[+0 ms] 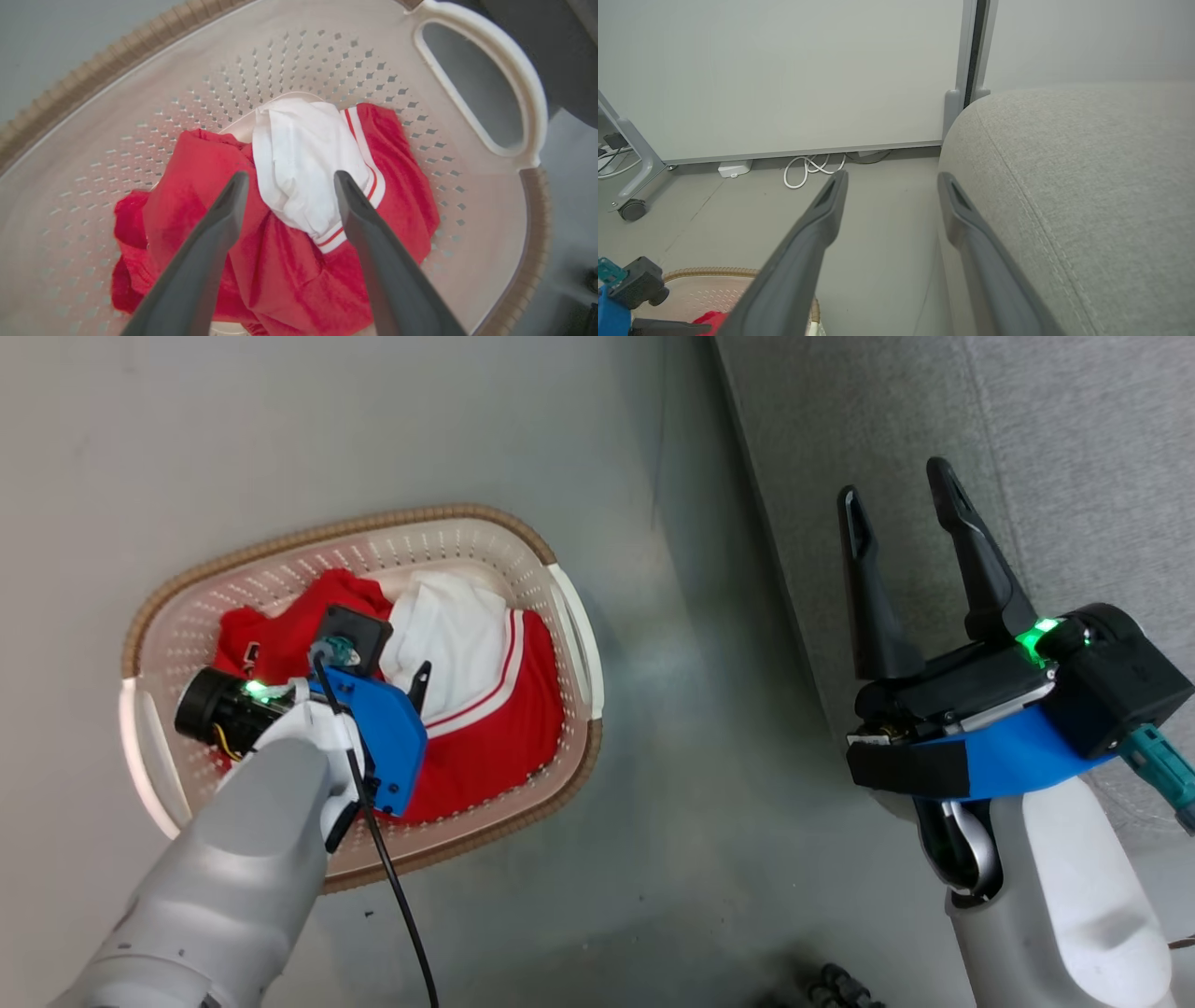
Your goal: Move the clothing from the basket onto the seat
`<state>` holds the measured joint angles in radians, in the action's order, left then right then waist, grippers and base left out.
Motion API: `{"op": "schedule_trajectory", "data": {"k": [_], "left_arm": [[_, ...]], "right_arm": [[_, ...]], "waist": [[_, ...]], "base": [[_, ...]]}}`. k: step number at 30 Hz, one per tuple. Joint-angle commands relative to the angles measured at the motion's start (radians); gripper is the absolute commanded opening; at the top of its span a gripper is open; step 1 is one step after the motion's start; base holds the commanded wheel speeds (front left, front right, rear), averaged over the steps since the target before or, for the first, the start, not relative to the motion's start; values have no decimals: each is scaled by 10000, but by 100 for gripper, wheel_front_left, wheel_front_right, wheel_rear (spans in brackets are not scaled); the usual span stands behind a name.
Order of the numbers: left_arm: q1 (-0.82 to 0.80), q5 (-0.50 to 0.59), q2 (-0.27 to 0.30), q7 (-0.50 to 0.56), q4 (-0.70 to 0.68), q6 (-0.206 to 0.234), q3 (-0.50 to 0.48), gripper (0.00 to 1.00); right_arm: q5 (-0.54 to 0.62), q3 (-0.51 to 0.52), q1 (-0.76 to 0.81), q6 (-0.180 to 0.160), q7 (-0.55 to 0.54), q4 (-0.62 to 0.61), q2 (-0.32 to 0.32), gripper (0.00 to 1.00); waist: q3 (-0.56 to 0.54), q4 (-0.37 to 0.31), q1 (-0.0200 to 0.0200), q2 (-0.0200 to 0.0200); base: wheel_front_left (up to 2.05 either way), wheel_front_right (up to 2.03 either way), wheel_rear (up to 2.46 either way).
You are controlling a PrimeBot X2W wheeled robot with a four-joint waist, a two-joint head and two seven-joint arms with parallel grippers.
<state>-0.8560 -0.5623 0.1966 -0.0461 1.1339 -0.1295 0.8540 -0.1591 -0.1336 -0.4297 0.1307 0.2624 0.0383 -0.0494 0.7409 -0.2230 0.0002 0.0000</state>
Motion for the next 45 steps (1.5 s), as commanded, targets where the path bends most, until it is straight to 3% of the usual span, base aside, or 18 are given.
{"op": "schedule_trajectory", "data": {"k": [1, 14, 24, 25, 27, 36, 45], "left_arm": [[-264, -92, 81, 131, 94, -11, 93, 100], [-1126, -1134, 346, 1205, 429, -12, 953, 100], [-1384, -1802, 396, 1026, 175, -12, 1748, 98], [-1395, -1864, 416, 920, 121, -12, 1821, 46], [-1399, -1977, 455, 780, 59, -12, 1991, 0], [-1562, -2534, 427, -1, -243, -12, 2786, 0], [-1337, -2976, 182, -1454, -366, -12, 3422, 0]], "right_arm": [[-3, -10, -193, 1, 38, -95, -17, 100], [-250, -52, -413, 1, 38, -784, -15, 100], [-334, -59, -375, 1, 38, -940, -15, 100], [-342, -67, -380, 1, 38, -936, -15, 100], [-392, -65, -395, 1, 38, -932, -15, 100], [-377, 19, -459, 1, 38, -804, -15, 100], [-203, 172, -281, 1, 38, -573, -17, 100]], "waist": [[465, -82, -2, 0], [1870, -300, -2, 0], [2358, -364, -2, 0], [2362, -368, -2, 0], [2350, -373, -2, 0], [2004, -219, -2, 0], [902, 252, -2, 0]], "base": [[0, 0, 0], [0, 0, 0], [0, 0, 0], [0, 0, 0], [0, 0, 0], [0, 0, 0], [0, 0, 0]]}}
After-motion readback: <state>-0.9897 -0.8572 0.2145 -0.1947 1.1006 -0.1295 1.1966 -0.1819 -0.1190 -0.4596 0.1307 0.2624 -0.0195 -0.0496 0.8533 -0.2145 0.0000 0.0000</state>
